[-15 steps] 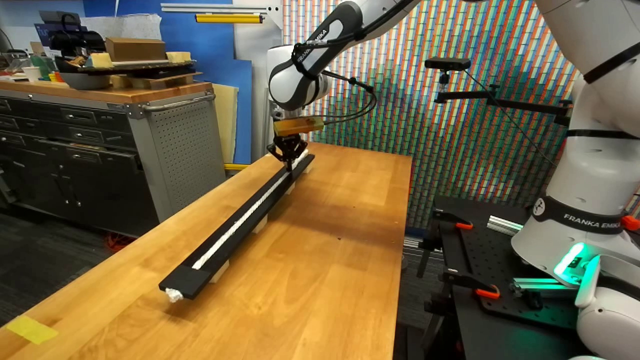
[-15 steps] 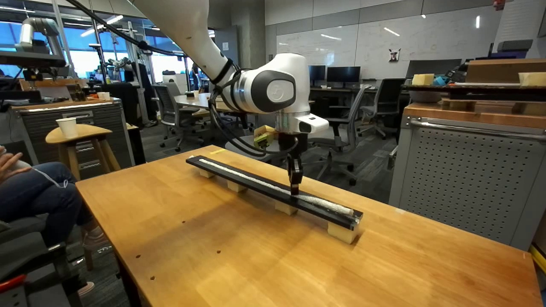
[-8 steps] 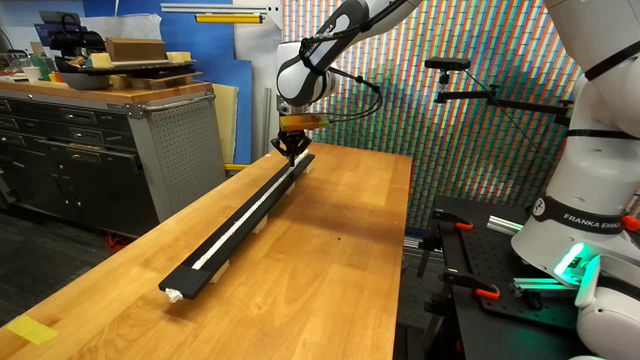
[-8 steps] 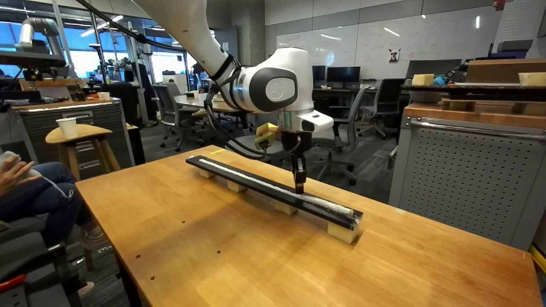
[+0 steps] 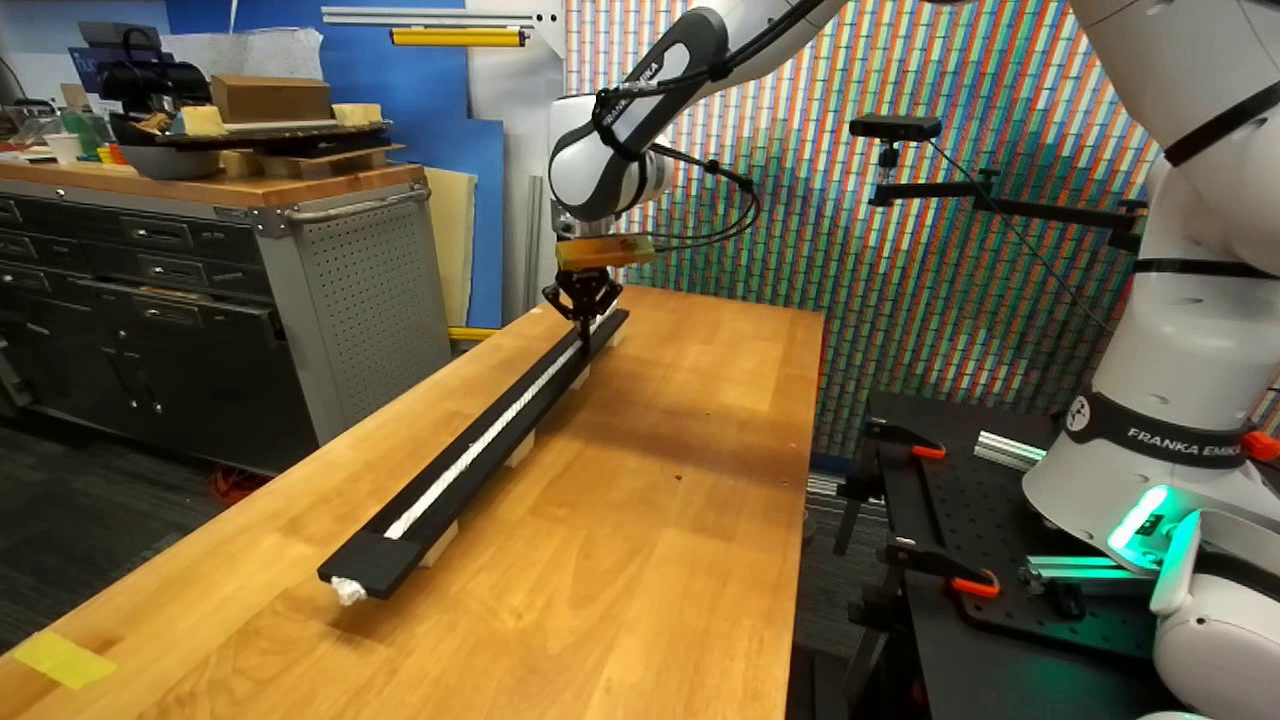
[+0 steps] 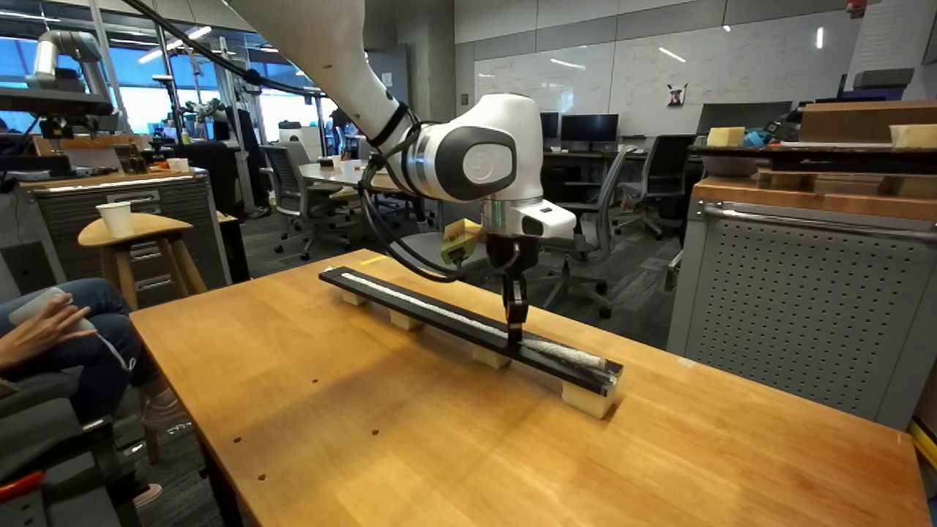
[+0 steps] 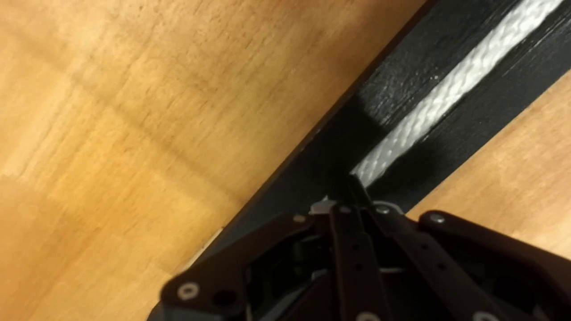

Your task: Lay the white object along the black object and press down on it

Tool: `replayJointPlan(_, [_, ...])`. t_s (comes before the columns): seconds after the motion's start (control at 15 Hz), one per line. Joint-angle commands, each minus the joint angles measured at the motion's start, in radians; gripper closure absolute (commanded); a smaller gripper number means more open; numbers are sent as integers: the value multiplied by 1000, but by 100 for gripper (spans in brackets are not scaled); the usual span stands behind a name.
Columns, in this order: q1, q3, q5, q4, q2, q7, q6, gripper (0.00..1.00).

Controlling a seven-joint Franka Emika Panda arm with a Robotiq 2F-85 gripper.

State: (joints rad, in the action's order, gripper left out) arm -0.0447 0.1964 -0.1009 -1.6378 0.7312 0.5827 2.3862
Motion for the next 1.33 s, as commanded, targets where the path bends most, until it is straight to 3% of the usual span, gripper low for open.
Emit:
replayJointPlan(0.0, [-16, -5, -16, 119, 81, 11, -101, 100])
replayJointPlan(0.33, [-26, -5, -16, 154, 90, 11, -153, 100])
replayJointPlan(1.0, [-34, 0, -36, -7, -39, 5, 20, 100])
replayJointPlan(1.27, [-52, 1, -51, -16, -44, 6, 32, 100])
